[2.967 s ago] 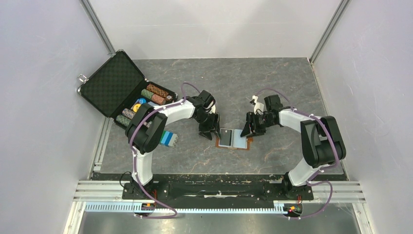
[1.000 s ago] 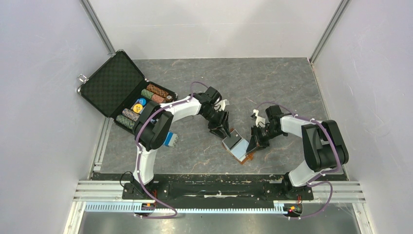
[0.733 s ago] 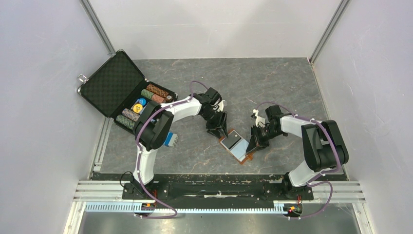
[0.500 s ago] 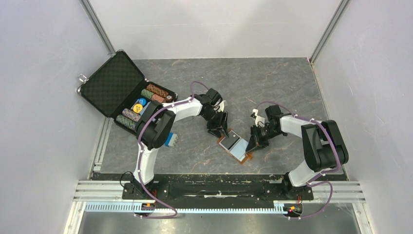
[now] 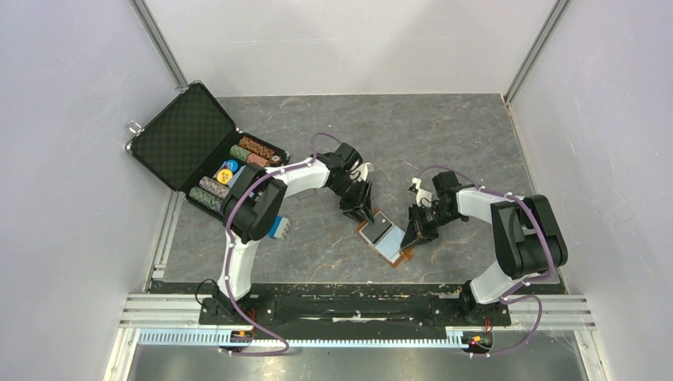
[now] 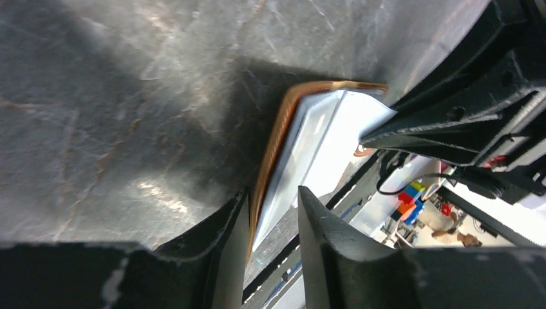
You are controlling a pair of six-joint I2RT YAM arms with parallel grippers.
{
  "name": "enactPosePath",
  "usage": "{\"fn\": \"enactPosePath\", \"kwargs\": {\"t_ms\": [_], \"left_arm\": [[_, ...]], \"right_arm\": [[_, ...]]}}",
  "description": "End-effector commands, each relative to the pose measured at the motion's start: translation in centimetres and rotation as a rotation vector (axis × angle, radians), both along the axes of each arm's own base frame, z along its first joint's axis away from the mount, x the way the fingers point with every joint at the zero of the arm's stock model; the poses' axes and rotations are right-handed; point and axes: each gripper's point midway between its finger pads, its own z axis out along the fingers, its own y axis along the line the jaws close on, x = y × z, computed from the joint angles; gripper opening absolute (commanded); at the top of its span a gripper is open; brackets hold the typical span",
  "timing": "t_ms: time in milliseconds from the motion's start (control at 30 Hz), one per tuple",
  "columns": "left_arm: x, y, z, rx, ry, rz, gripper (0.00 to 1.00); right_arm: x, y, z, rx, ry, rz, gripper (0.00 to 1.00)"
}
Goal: Put the credit cards into the card holder
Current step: Close the card holder at the center of the board.
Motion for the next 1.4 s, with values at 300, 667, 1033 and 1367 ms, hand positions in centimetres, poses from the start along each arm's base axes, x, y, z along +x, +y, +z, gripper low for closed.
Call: {"fn": "enactPosePath", "kwargs": {"t_ms": [300, 667, 1033, 1367], "left_arm": [[-0.3, -1.3, 2.2, -0.063, -0.061, -0.091, 0.02], [2.4, 2.3, 2.9, 0.051, -0.164, 0.0, 0.02], [2.4, 2.1, 2.9, 0.042, -0.156, -0.003, 0.02], [2.0, 2.2, 2.3, 0.049, -0.134, -0.007, 0.02]], "right_arm": [[2.5, 0.7, 0.9, 0.027, -0.09, 0.016, 0.15], [3.0, 0.5, 1.0, 0.016, -0.126, 0.013, 0.38], [2.4, 2.5, 2.2, 0.189, -0.155, 0.033, 0.44], [7.1, 0.3, 3.3, -0.045, -0.313, -0.005, 0.48]]}}
